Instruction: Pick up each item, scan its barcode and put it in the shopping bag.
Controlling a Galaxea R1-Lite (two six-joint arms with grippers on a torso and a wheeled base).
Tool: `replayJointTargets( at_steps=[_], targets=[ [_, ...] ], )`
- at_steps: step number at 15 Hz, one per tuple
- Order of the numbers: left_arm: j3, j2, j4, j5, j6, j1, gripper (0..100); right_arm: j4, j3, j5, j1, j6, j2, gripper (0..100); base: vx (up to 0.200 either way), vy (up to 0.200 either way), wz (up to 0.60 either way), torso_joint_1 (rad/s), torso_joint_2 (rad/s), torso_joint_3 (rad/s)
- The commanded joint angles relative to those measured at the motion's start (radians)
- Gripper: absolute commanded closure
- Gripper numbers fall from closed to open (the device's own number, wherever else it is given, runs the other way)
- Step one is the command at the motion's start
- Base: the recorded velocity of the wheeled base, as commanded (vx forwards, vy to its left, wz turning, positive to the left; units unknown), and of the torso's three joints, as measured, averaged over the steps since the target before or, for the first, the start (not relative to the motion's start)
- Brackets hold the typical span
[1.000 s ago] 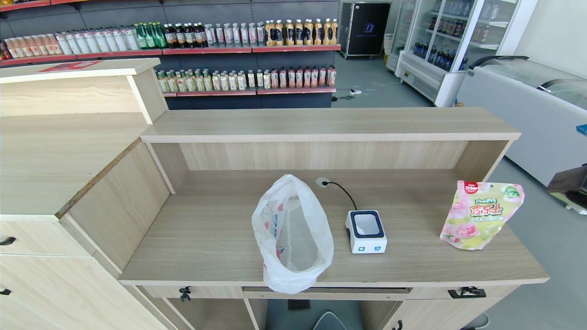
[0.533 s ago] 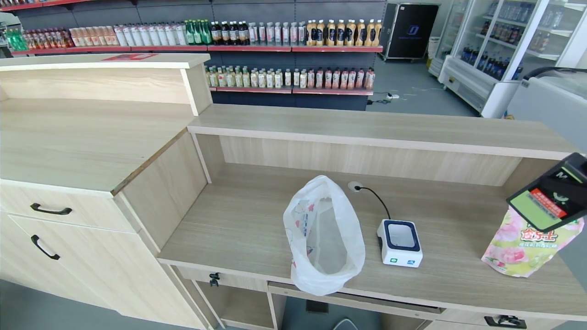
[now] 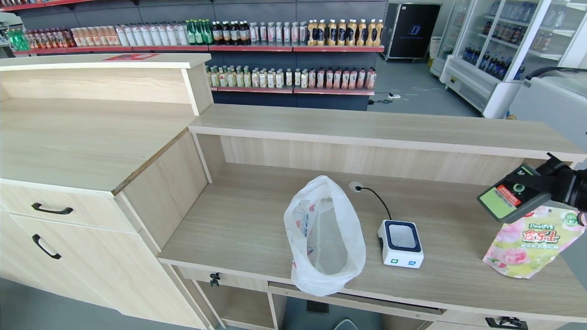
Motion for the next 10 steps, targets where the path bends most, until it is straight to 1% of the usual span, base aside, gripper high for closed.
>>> replayJointTargets(
  at_steps=[1, 3, 6, 8, 10],
  targets=[
    [0.0, 0.0, 0.0, 0.0, 0.001, 0.001, 0, -0.034, -0.014, 0.14, -0.022, -0.013, 0.147, 100, 0.0, 0.0, 0.0, 0.0, 0.0, 0.0],
    [0.0, 0.0, 0.0, 0.0, 0.0, 0.001, 0, -0.042, -0.018, 0.238, -0.034, -0.071, 0.2, 100, 0.0, 0.0, 0.0, 0.0, 0.0, 0.0],
    [0.0, 0.0, 0.0, 0.0, 0.0, 0.001, 0, -0.034, -0.018, 0.24, -0.033, -0.188, 0.28, 100, 0.0, 0.0, 0.0, 0.0, 0.0, 0.0],
    [0.0, 0.0, 0.0, 0.0, 0.0, 0.001, 0, -0.034, -0.018, 0.234, -0.026, -0.213, 0.314, 100, 0.0, 0.0, 0.0, 0.0, 0.0, 0.0],
    [0.0, 0.0, 0.001, 0.0, 0.0, 0.001, 0, -0.032, -0.023, 0.224, -0.005, -0.297, 0.357, 100, 0.0, 0.0, 0.0, 0.0, 0.0, 0.0]
  ],
)
